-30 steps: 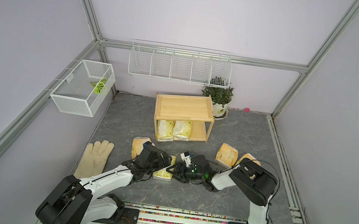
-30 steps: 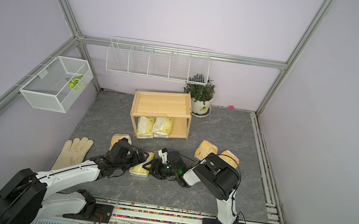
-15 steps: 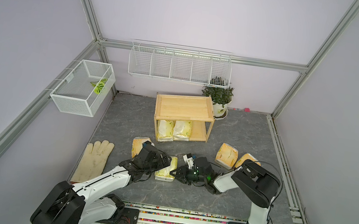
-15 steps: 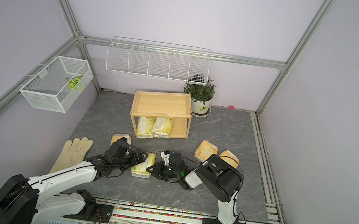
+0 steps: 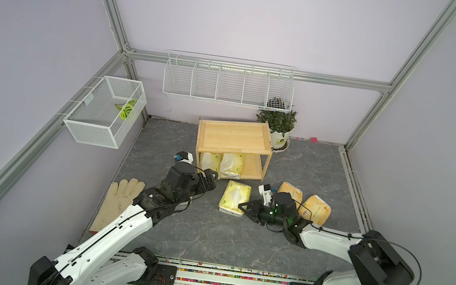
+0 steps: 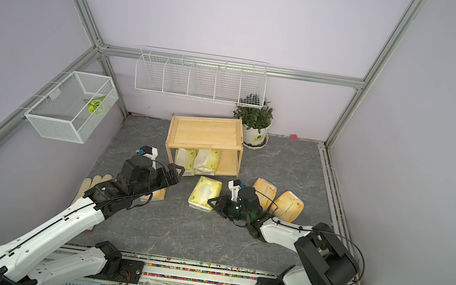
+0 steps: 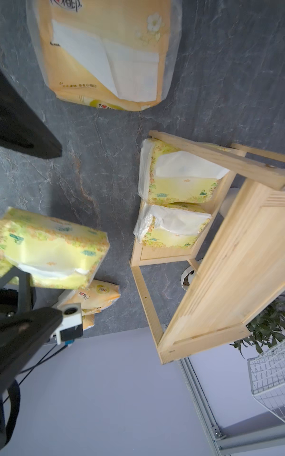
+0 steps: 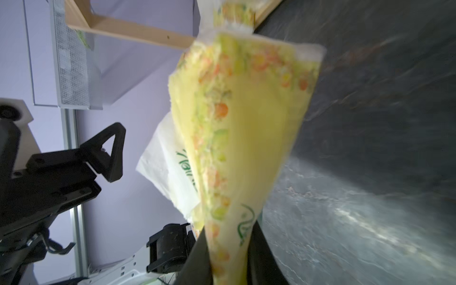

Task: Place the tissue boxes on the shelf by color
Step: Pick up the box of tissues from the center of the board.

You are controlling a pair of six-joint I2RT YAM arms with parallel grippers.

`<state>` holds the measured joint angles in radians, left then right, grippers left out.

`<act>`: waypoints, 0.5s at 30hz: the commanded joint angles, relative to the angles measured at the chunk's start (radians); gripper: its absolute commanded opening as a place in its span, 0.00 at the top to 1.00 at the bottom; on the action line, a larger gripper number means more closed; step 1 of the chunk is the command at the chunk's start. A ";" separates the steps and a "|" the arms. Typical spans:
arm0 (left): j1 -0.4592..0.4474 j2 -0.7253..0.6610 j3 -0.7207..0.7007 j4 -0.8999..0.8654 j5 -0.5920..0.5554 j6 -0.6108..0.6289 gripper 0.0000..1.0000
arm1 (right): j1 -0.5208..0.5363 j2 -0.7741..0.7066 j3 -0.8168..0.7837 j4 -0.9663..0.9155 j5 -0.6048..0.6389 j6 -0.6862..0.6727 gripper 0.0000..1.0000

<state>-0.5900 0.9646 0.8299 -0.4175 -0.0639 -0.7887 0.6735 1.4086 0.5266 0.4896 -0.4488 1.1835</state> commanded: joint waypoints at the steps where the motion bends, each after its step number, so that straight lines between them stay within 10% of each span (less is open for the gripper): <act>1: 0.001 0.000 0.036 -0.078 -0.026 0.049 0.00 | -0.059 -0.097 0.064 -0.316 0.073 -0.163 0.82; 15: -0.001 0.005 0.053 -0.078 -0.014 0.066 0.00 | -0.112 0.035 0.321 -0.562 0.279 -0.328 0.84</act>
<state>-0.5900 0.9806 0.8608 -0.4820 -0.0742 -0.7452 0.5671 1.4181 0.8207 -0.0372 -0.2470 0.8867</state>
